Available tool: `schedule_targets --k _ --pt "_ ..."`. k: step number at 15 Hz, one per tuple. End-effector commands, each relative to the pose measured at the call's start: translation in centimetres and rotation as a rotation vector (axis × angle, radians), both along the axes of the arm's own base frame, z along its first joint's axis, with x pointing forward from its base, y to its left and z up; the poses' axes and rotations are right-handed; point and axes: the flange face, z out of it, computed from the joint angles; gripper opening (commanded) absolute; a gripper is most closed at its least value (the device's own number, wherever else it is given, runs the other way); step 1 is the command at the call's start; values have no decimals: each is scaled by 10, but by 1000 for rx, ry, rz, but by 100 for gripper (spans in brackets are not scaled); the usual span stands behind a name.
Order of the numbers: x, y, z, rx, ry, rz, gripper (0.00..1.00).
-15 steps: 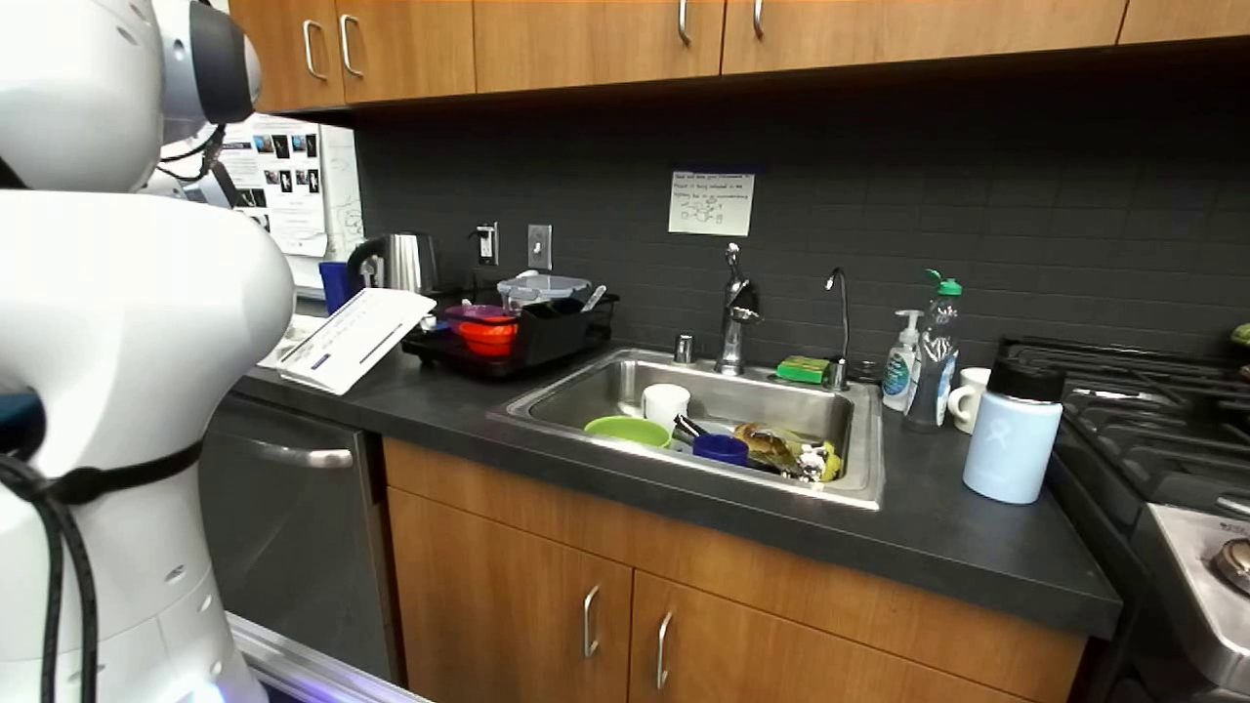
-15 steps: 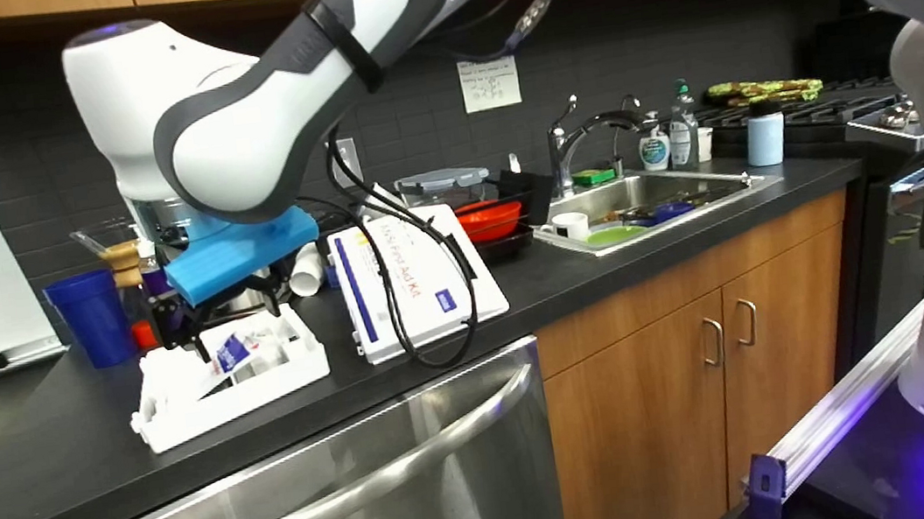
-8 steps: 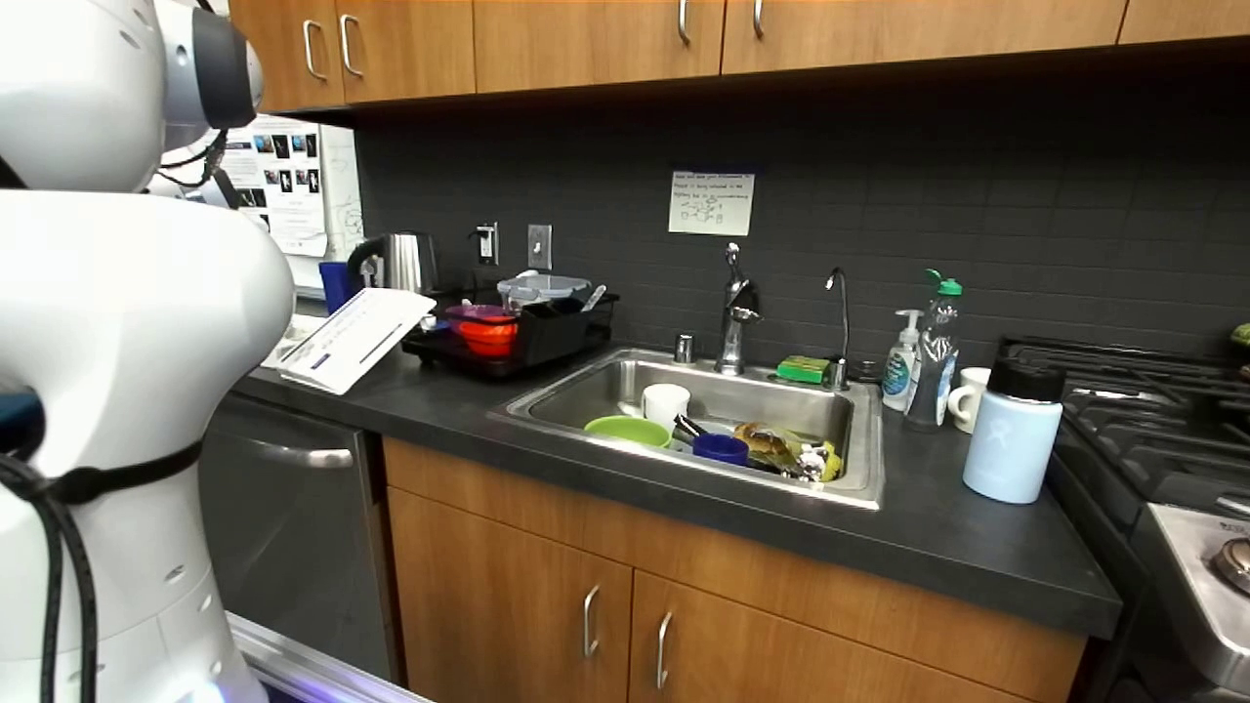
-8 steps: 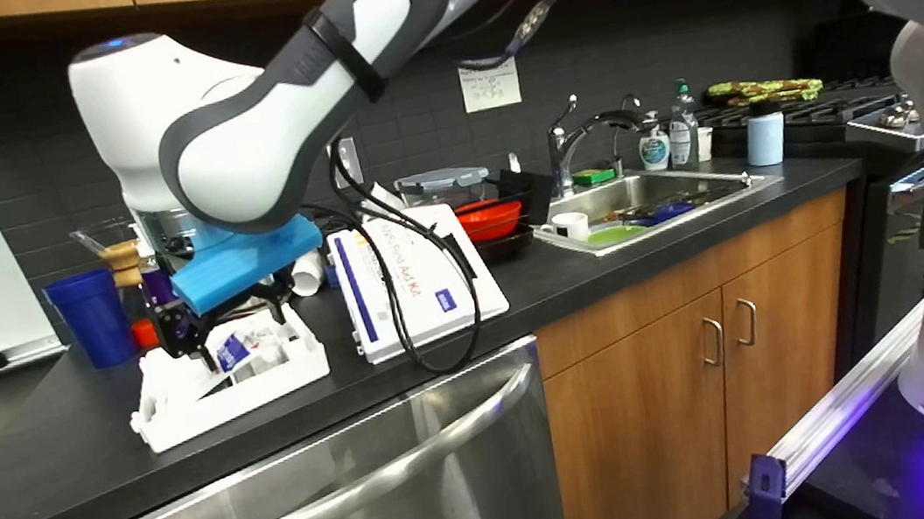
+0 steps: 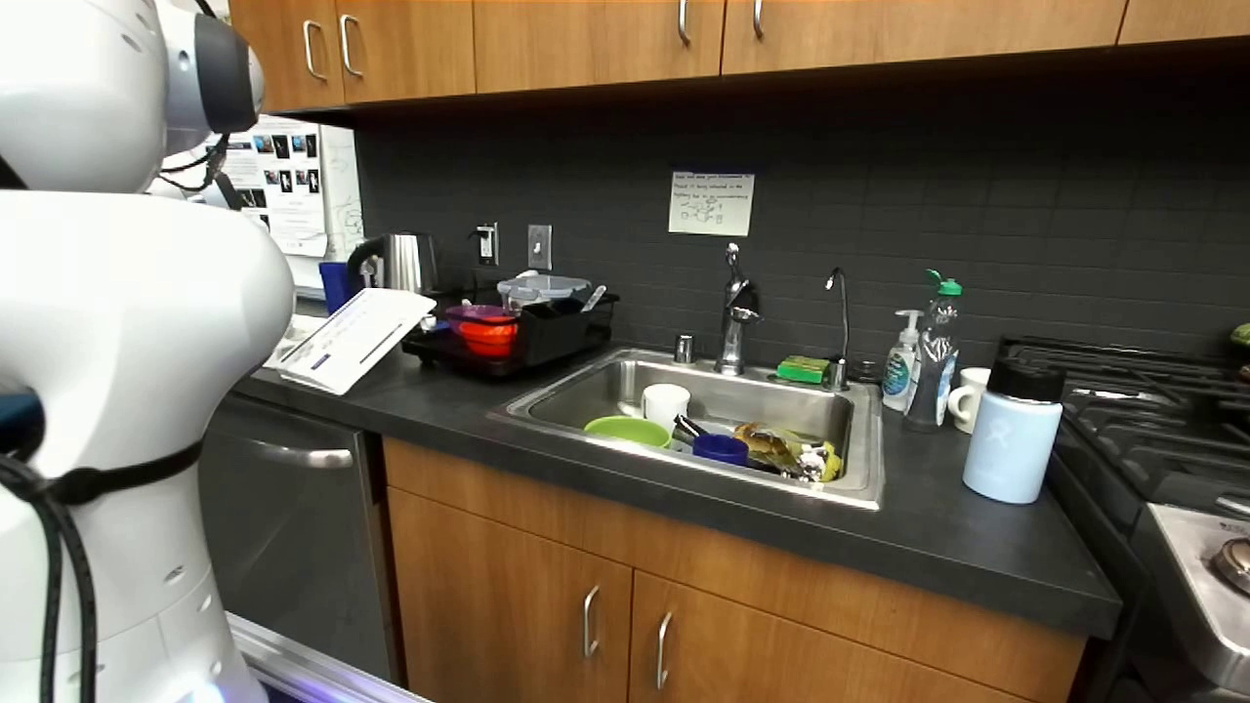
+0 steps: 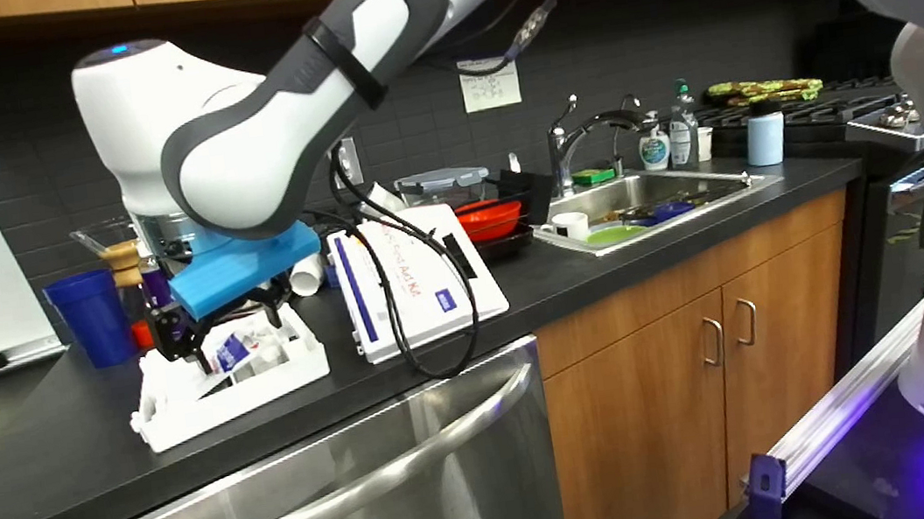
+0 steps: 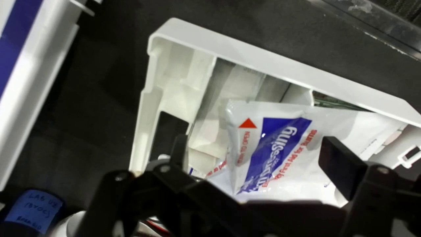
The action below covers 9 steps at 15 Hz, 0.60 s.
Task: Open the white object and put the white item on the counter
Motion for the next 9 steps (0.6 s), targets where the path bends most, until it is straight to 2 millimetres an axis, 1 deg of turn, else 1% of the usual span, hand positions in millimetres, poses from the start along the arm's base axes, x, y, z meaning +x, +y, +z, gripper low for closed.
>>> schedule_targets --k 1,5,9 --pt "11 2 6 31 -12 1 100" --pt "19 -1 1 33 -25 -8 100" --pt "29 -10 -12 28 -11 -29 100"
